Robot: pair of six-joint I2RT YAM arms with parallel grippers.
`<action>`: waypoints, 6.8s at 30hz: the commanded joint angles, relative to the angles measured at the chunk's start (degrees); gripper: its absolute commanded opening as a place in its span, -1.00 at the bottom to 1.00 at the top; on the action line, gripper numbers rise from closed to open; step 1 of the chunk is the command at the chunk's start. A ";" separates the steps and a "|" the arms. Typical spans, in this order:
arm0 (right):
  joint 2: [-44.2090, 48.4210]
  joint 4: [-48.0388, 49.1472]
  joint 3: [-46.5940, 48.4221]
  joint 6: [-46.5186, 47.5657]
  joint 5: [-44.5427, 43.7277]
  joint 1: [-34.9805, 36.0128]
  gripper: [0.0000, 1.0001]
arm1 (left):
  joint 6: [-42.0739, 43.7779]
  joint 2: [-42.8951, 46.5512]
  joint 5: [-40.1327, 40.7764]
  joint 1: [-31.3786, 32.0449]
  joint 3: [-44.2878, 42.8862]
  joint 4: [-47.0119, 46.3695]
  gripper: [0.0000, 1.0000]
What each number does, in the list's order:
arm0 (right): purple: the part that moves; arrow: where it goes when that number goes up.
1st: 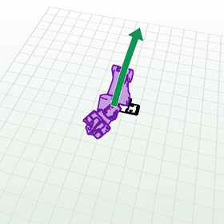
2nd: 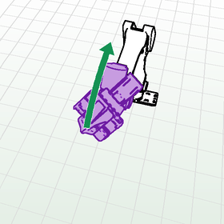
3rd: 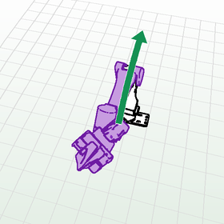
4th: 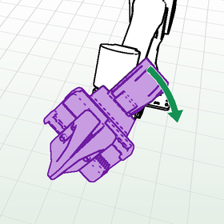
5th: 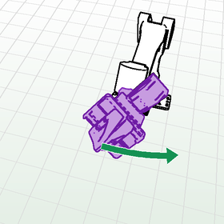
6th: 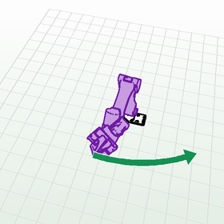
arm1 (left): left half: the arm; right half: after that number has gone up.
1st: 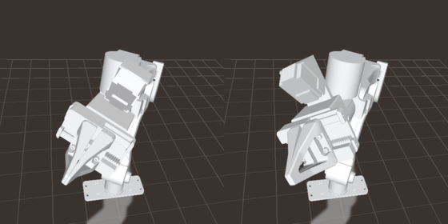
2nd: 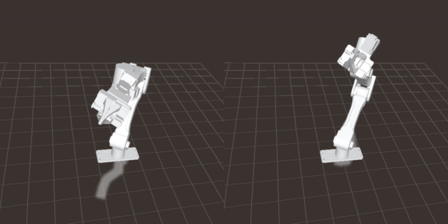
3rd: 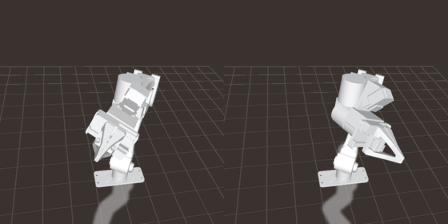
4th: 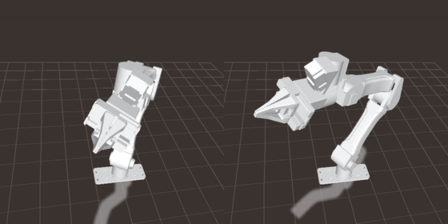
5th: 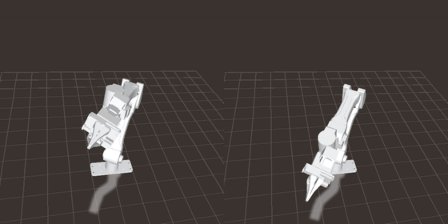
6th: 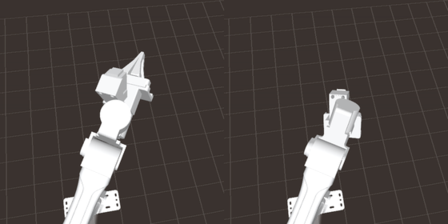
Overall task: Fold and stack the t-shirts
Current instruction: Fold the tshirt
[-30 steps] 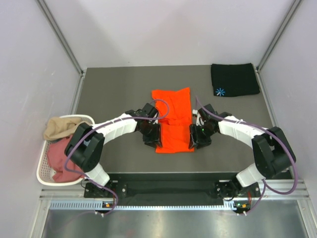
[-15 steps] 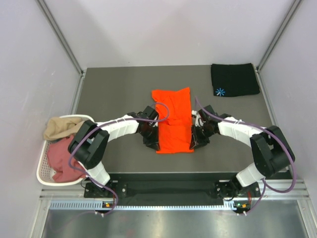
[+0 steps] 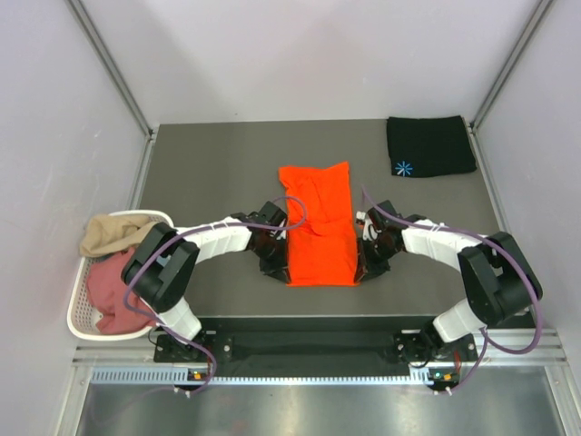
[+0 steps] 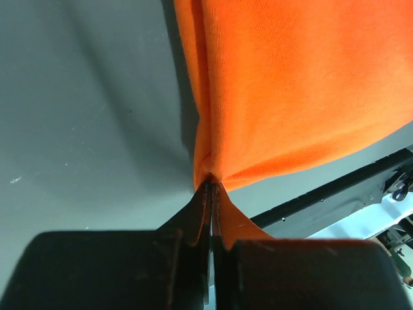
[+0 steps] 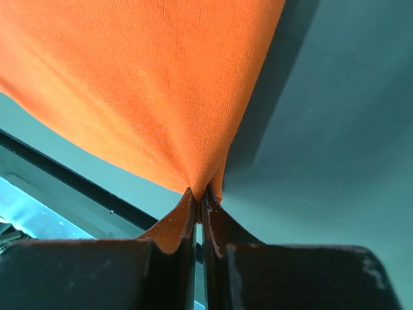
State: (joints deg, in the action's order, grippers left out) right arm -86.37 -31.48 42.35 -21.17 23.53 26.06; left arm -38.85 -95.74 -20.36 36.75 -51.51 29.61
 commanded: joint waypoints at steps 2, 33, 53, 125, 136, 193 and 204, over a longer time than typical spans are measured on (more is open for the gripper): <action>0.94 -5.15 0.88 1.92 -3.48 -1.01 -0.76 | 0.79 2.65 2.17 -0.19 1.50 4.40 -0.97; -22.78 -2.18 33.76 1.48 8.98 -9.80 -1.00 | 1.76 -13.85 -4.68 -10.74 -25.83 -2.80 -0.88; -33.51 0.19 39.48 0.77 4.69 -14.20 -1.00 | -1.49 -23.26 -3.81 -15.74 -29.88 -2.53 -0.84; -7.32 11.97 -0.60 -4.85 6.71 -5.50 0.10 | -4.04 -3.74 -5.04 -6.34 3.60 -13.51 0.11; -7.59 19.61 -4.46 -7.13 9.16 -5.23 -0.23 | -7.99 -5.42 -8.29 -6.43 6.77 -21.08 -0.12; -17.86 -2.70 34.54 -2.92 19.54 -12.88 -1.00 | -0.97 -11.82 -7.32 -15.48 -32.67 3.70 -1.00; -29.99 -2.88 45.63 -3.44 21.65 -14.37 -1.00 | -1.23 -19.92 -8.12 -16.98 -40.52 3.44 -1.00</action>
State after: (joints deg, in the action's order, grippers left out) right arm -113.54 -34.54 83.18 -25.10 43.22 12.38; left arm -40.77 -114.32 -27.46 20.62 -88.60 33.15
